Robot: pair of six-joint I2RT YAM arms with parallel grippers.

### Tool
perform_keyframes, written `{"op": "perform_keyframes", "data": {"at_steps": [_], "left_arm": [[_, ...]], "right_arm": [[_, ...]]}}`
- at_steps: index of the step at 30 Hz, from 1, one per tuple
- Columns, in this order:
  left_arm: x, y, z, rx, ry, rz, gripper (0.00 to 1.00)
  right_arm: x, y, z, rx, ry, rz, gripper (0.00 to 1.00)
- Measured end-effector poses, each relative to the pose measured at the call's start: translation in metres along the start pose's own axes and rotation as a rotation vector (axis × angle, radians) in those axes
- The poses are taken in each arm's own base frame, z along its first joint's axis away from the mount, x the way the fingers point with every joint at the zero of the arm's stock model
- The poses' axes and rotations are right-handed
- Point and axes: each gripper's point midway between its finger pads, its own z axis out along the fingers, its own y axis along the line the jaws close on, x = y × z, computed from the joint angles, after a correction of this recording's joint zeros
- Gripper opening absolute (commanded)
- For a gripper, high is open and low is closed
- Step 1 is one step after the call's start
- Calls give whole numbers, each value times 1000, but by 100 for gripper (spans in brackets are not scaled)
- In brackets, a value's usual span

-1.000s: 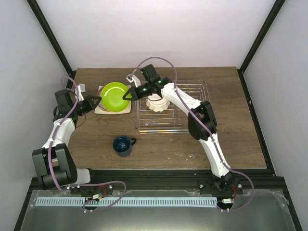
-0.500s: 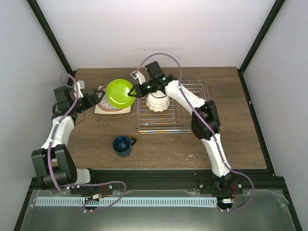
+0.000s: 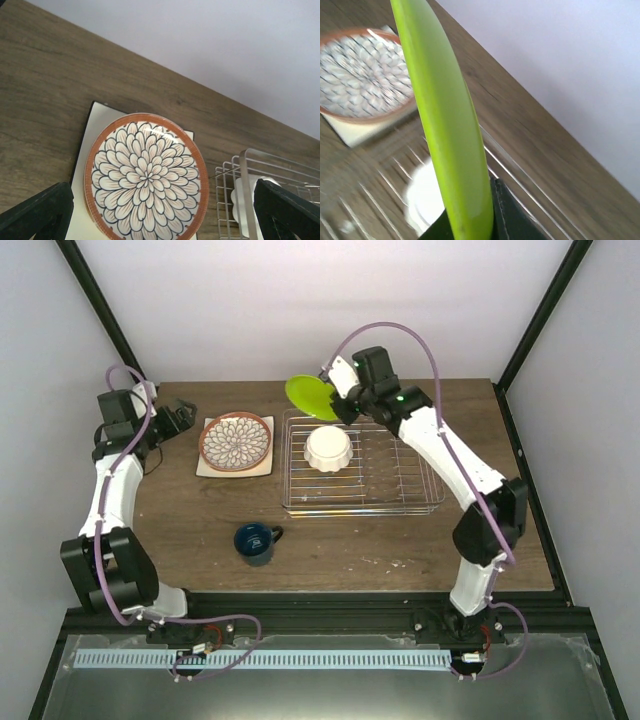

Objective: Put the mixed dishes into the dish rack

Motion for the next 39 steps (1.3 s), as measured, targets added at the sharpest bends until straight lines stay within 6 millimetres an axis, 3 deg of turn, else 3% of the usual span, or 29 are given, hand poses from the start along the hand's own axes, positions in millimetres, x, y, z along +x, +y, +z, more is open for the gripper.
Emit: {"op": "perform_keyframes", "data": {"at_steps": [10, 15, 18, 22, 33, 39], "left_arm": [[15, 16, 18, -24, 59, -30, 100], [14, 17, 24, -21, 67, -34, 100], [16, 20, 27, -23, 76, -38, 100], [17, 21, 28, -24, 80, -40, 100], [17, 25, 28, -46, 76, -26, 100], [18, 27, 28, -59, 80, -21, 100]], "right_arm": [[85, -83, -47, 282, 220, -337, 1], [110, -99, -78, 337, 265, -524, 1], [108, -98, -87, 343, 253, -618, 1], [102, -97, -84, 346, 228, -699, 1], [138, -89, -51, 297, 275, -782, 1], [143, -91, -39, 311, 266, -803, 1]]}}
